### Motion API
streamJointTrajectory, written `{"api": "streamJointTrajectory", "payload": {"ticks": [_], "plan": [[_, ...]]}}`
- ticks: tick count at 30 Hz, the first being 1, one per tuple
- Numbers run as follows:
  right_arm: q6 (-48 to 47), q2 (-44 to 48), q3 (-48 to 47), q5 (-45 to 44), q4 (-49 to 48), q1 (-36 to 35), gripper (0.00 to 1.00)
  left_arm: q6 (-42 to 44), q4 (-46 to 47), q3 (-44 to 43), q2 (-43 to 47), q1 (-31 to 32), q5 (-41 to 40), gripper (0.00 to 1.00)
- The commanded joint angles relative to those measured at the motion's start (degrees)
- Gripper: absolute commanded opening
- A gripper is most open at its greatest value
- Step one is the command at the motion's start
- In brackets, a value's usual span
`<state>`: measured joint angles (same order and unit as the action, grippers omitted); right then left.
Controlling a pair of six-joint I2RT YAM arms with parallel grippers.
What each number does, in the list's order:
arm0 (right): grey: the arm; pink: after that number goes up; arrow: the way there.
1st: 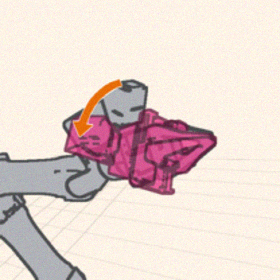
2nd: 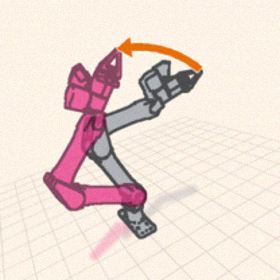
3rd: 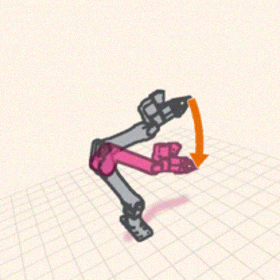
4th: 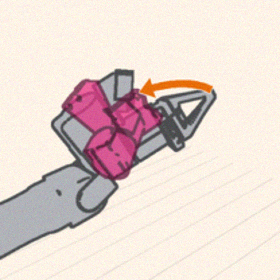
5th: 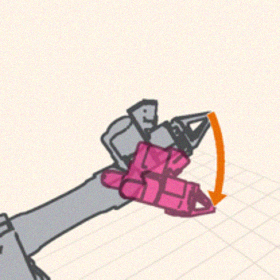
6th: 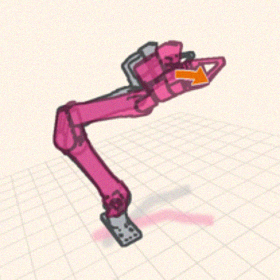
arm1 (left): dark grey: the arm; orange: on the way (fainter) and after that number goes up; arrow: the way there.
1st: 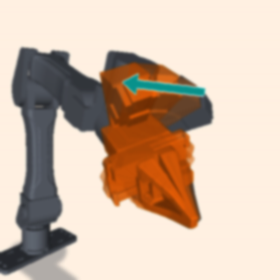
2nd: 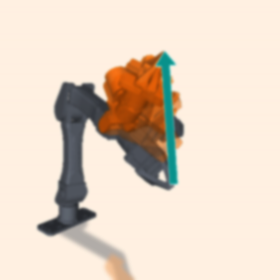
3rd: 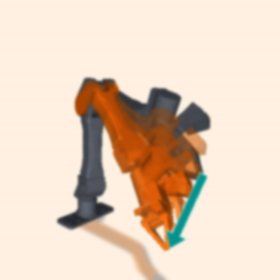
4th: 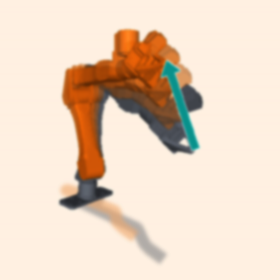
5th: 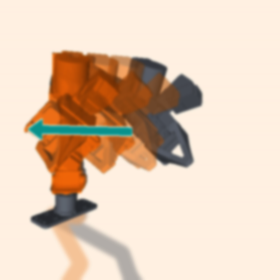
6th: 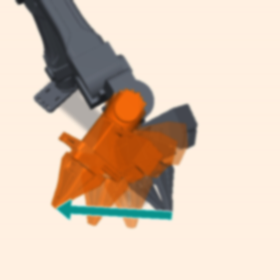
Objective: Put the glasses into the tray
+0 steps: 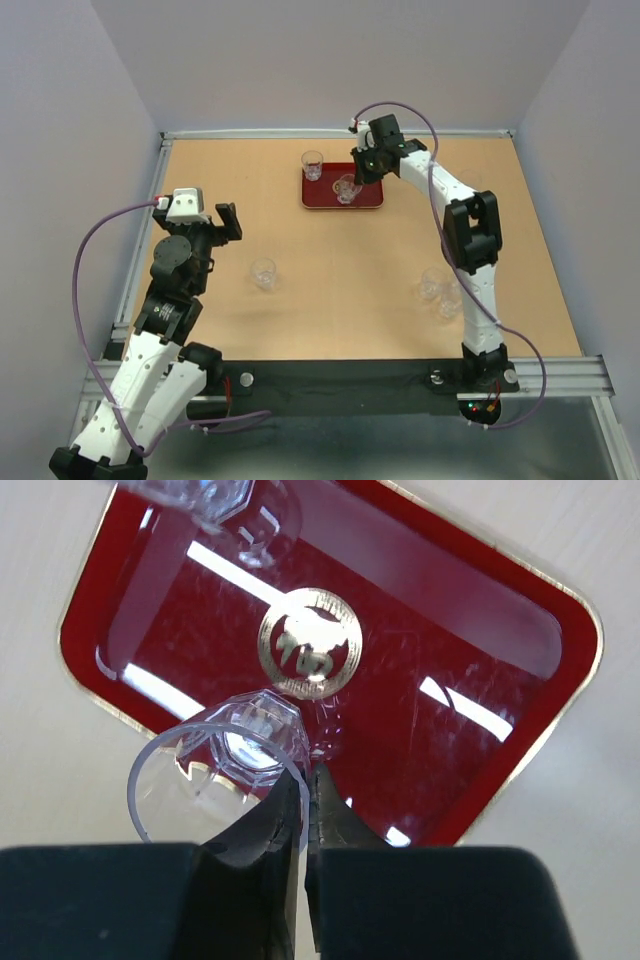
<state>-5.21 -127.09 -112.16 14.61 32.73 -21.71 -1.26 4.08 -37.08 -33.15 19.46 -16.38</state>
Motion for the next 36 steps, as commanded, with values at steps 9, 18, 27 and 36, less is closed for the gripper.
{"api": "streamJointTrajectory", "payload": {"ticks": [9, 18, 27, 36], "plan": [[11.6, -12.9, -19.8, -12.0, -3.0, -2.0, 0.01, 1.0, 3.5, 0.7, -0.9, -0.3, -1.3, 0.97], [12.4, -16.5, -23.5, -12.6, -6.3, -2.5, 0.04, 1.0, 3.7, 0.6, -1.7, -0.6, -0.7, 0.97], [12.2, -18.1, -24.6, -14.1, -9.0, -2.9, 0.19, 1.0, 3.7, 0.6, -1.7, -0.7, -0.6, 0.97], [11.5, -18.0, -25.1, -13.9, -11.3, -3.1, 0.49, 0.9, 3.7, 0.7, -1.7, -0.8, -0.6, 0.97]]}}
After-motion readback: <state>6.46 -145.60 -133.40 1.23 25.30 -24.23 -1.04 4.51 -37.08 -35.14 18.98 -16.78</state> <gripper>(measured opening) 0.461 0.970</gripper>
